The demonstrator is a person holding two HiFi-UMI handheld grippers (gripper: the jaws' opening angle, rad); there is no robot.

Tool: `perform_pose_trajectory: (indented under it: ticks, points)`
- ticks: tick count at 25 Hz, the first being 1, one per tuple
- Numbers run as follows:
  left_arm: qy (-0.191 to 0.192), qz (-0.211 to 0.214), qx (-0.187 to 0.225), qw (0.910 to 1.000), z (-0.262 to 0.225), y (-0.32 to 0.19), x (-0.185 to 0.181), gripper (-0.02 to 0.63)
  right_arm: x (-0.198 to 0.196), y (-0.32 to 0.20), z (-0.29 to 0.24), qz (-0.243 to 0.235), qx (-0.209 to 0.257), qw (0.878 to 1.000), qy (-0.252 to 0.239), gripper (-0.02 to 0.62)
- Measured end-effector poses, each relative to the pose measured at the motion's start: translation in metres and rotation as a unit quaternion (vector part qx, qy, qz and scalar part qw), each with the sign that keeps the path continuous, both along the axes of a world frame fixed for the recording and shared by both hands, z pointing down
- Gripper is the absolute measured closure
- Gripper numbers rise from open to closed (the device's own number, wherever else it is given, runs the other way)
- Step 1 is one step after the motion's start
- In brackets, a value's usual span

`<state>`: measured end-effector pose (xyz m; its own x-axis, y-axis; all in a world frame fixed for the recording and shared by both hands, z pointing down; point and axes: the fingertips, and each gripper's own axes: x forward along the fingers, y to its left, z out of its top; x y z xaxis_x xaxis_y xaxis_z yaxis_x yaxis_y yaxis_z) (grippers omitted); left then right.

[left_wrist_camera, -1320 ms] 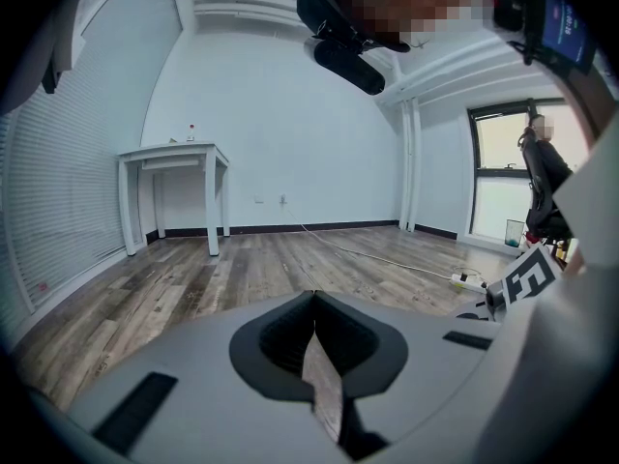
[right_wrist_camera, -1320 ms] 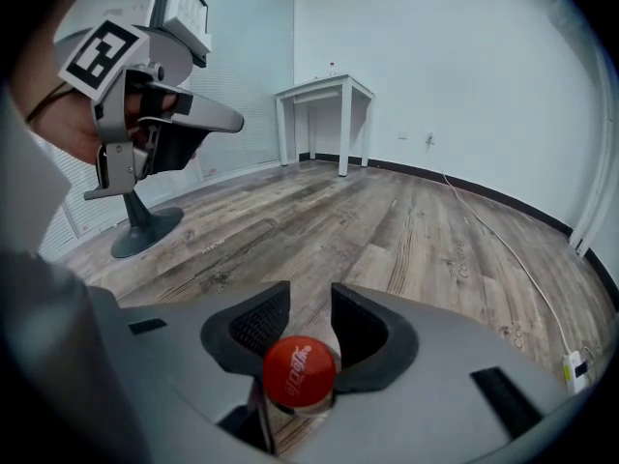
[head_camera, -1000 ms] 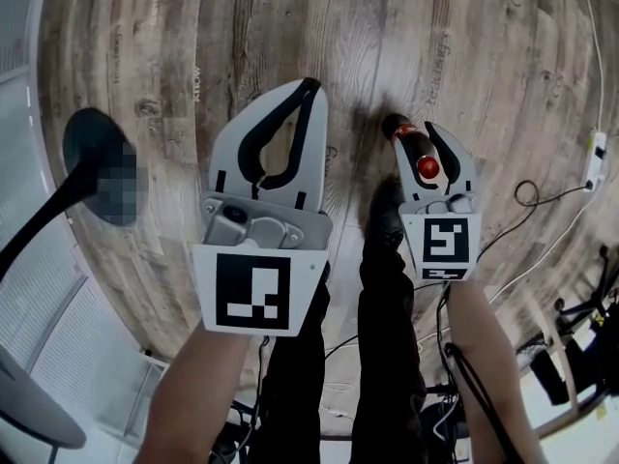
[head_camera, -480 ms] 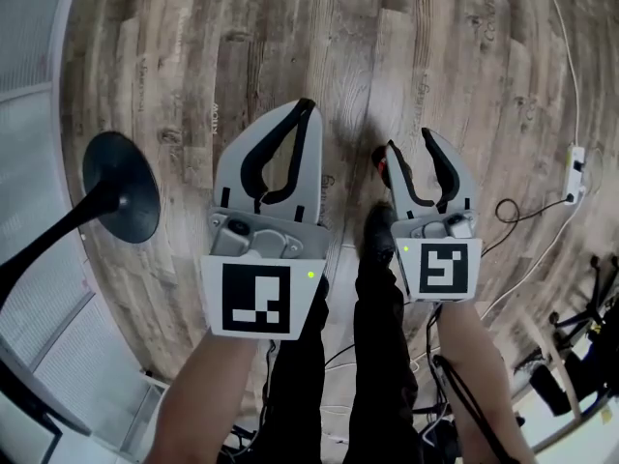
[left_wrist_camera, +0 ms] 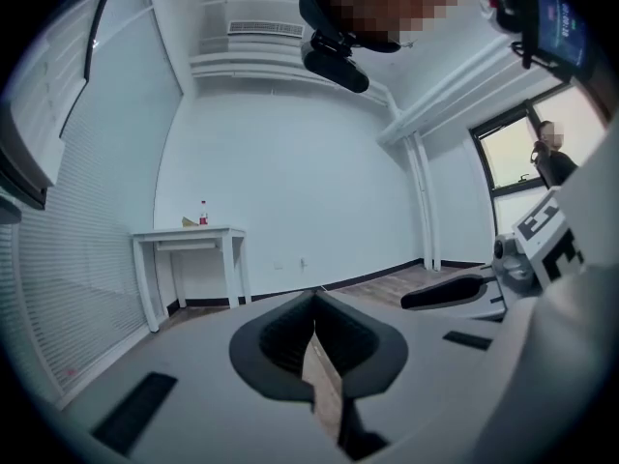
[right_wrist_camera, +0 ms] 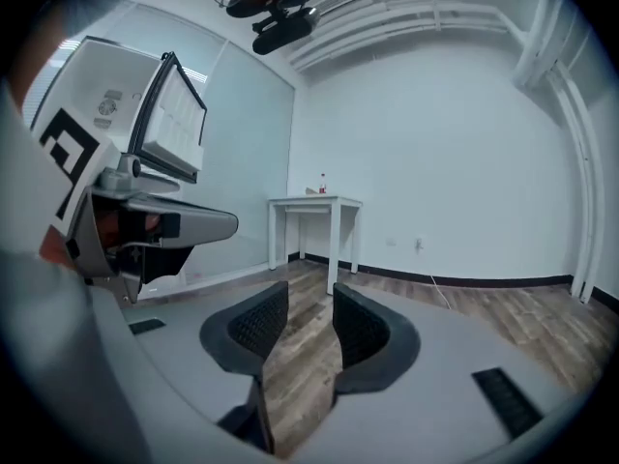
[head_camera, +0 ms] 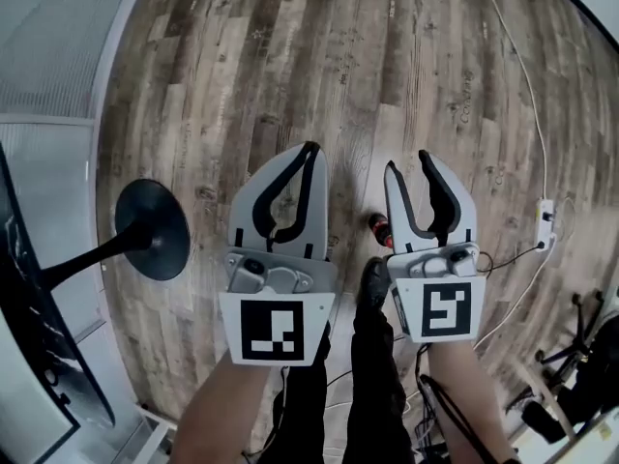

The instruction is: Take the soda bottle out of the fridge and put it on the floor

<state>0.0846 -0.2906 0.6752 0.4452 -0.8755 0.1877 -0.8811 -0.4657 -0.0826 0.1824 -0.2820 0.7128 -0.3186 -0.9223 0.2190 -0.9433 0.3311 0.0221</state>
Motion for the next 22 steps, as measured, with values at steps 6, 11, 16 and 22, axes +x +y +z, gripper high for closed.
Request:
perform_pose_trajectory:
  ticks: [6, 11, 16, 22]
  points:
    - [0.015, -0.035, 0.019, 0.9991, -0.102, -0.020, -0.021, 0.590, -0.027, -0.016, -0.108, -0.021, 0.025, 0.999, -0.016, 0.454]
    - [0.025, -0.052, 0.057, 0.9967, -0.198, -0.035, -0.036, 0.589, -0.043, -0.033, -0.208, -0.029, 0.077, 0.996, -0.023, 0.506]
    - [0.033, -0.059, 0.108, 0.9918, -0.293, -0.035, -0.046, 0.591, -0.043, -0.043, -0.316, -0.004, 0.145, 0.989, -0.033, 0.575]
    - [0.054, -0.070, 0.144, 0.9856, -0.396, -0.017, -0.054, 0.589, -0.052, -0.027, -0.413, -0.022, 0.176, 0.984, -0.030, 0.581]
